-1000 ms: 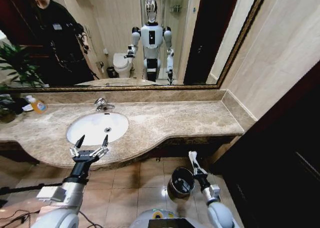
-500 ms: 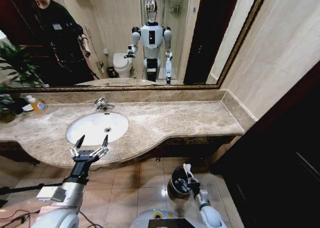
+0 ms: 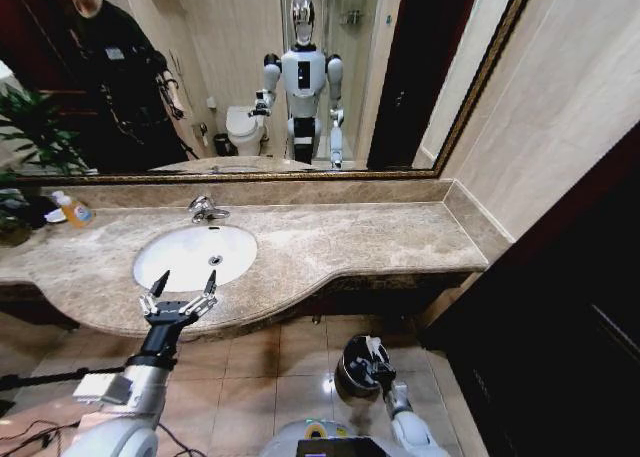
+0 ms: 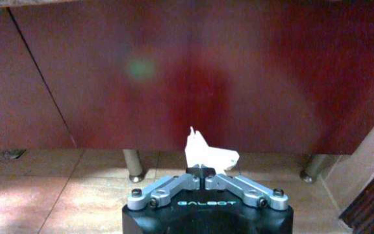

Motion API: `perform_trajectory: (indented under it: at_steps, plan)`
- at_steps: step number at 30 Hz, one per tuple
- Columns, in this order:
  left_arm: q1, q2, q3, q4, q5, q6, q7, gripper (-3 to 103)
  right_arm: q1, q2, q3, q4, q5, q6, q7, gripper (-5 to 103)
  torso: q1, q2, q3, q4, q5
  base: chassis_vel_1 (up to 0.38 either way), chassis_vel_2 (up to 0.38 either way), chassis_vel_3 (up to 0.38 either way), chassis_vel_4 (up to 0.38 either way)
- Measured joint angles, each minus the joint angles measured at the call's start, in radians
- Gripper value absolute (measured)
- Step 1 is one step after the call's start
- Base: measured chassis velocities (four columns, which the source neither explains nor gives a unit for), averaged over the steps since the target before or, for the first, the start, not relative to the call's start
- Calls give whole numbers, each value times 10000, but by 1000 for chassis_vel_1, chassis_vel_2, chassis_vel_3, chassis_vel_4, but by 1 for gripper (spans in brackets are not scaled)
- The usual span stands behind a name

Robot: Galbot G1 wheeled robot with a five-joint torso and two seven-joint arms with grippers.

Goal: Pick up the trash from the sink and place it in the trash bin.

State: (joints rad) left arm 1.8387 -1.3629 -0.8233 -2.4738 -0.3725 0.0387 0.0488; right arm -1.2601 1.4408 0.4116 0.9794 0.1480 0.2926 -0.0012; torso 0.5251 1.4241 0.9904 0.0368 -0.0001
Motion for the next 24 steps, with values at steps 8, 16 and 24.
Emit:
perform_trajectory:
  at_steps: [8,16,24]
  plan:
    - [0,0,0,0,0,0,0,100,577,217,-41,-534,-107,-56,70,0,0,0,0,0,0,0,0,0,0]
    - [0,0,0,0,0,0,0,100,716,372,-44,-679,-465,-95,238,22,0,0,0,-1,0,0,0,0,0]
    - [0,0,0,0,0,0,0,100,774,372,-45,-694,-598,-117,327,49,0,0,0,0,0,0,0,0,0]
